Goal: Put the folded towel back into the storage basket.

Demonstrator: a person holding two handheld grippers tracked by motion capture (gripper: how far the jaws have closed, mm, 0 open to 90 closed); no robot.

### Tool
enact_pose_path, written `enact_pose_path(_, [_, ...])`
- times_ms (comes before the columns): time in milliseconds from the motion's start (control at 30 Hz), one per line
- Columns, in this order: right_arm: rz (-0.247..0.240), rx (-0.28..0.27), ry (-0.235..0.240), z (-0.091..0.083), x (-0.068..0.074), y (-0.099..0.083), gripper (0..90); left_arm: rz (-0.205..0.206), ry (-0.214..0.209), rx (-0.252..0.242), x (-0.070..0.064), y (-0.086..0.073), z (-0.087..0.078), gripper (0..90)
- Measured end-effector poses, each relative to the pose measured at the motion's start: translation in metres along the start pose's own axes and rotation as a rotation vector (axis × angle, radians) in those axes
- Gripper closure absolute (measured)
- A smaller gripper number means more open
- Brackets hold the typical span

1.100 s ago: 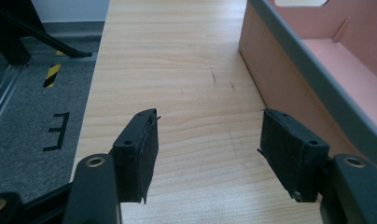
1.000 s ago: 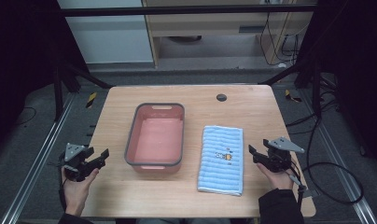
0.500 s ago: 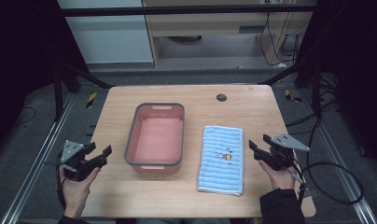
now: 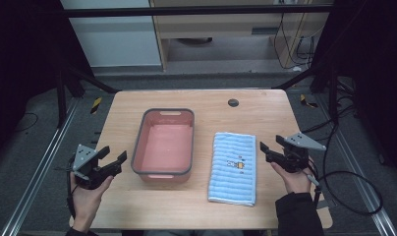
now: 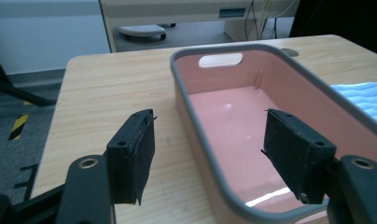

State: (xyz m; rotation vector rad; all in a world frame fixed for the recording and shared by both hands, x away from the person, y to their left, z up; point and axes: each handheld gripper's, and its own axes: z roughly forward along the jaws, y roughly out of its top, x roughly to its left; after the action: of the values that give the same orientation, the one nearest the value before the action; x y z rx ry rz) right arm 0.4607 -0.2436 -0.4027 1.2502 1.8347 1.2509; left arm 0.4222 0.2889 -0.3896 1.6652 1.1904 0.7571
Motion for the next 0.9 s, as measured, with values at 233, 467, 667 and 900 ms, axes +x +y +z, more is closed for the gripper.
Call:
enact_pose_path(233, [-0.003,-0.034,0.012,-0.001,0.004,0.023,34.9,0.012,-0.047,-0.02,-0.023,0.01,0.007,33.3])
enact_pose_path(467, [-0.012,-0.042,0.02,0.002,0.007,0.035,34.6,0.041,-0.081,-0.029,-0.045,0.016,0.015,33.9])
enact_pose_path(667, [-0.007,-0.049,0.006,0.007,0.007,0.041,36.5,0.057,-0.102,-0.025,-0.061,0.017,0.022,34.5])
enact_pose_path(900, [-0.01,-0.037,0.005,0.013,0.007,0.045,36.8,0.074,-0.127,-0.015,-0.077,0.017,0.03,35.0])
